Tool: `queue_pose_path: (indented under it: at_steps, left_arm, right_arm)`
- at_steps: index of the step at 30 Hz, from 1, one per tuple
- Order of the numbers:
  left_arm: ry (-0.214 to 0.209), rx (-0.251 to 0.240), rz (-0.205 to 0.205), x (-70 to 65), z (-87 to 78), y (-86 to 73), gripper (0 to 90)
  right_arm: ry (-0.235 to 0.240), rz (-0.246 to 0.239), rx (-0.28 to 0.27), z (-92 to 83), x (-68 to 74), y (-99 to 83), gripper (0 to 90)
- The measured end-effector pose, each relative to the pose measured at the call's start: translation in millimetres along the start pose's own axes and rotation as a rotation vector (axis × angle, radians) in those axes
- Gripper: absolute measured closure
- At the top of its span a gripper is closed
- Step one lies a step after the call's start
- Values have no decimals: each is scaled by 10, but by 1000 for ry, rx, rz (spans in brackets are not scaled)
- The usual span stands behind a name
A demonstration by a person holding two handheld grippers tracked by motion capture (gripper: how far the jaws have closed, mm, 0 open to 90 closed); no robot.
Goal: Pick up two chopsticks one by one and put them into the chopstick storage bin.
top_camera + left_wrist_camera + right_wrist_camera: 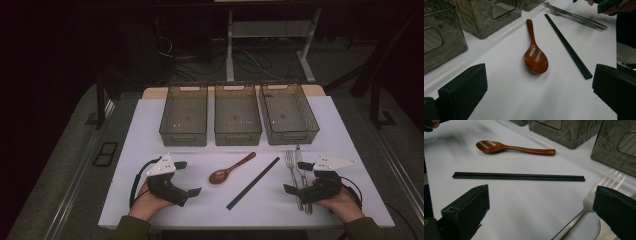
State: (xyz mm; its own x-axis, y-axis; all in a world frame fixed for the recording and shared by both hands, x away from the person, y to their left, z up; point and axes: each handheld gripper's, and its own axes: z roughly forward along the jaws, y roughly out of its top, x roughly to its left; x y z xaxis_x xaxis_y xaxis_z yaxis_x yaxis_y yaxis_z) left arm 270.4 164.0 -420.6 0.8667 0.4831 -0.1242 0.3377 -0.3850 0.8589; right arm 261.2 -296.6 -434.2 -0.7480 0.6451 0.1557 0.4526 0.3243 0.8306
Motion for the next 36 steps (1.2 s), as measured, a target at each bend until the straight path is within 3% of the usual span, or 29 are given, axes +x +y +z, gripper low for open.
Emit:
queue_pose_path:
  at_steps: [20, 36]
  left_arm:
    - [1, 0, 7, -61, 133, 106, 0]
    - [-54, 38, 35, -233, 373, 171, 44]
  right_arm:
    - [9, -1, -17, 0, 4, 1, 2]
    - [10, 0, -17, -1, 5, 0, 2]
